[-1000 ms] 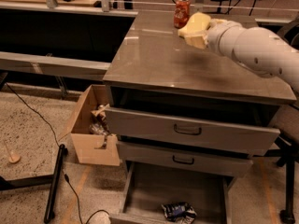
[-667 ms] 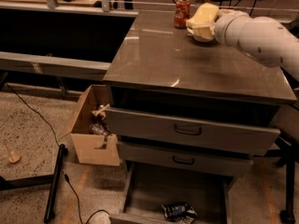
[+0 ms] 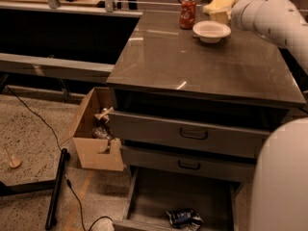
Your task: Place sponge into paper bowl
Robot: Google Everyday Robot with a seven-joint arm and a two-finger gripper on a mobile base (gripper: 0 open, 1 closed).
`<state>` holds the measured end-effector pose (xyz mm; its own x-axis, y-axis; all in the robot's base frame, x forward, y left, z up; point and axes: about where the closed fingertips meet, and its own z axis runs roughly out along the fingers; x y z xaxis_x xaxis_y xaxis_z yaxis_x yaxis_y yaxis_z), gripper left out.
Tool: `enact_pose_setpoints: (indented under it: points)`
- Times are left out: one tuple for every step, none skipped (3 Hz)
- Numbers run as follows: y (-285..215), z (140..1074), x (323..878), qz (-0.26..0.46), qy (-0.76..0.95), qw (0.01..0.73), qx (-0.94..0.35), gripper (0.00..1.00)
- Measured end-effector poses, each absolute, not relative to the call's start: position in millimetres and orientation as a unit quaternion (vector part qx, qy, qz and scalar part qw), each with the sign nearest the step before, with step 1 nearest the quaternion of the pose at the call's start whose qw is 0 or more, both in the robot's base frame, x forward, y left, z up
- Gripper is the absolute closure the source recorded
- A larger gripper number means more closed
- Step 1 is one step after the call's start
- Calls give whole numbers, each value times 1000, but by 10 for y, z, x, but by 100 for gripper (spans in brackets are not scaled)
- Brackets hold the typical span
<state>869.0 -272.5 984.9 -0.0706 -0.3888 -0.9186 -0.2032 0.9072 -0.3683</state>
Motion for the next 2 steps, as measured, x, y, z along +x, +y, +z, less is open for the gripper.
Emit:
enact_pose_setpoints:
  points:
    - [-2868, 9783, 8946, -67, 739, 643, -191, 100]
    - [-2925, 9670, 9095, -61, 748, 634, -184, 87]
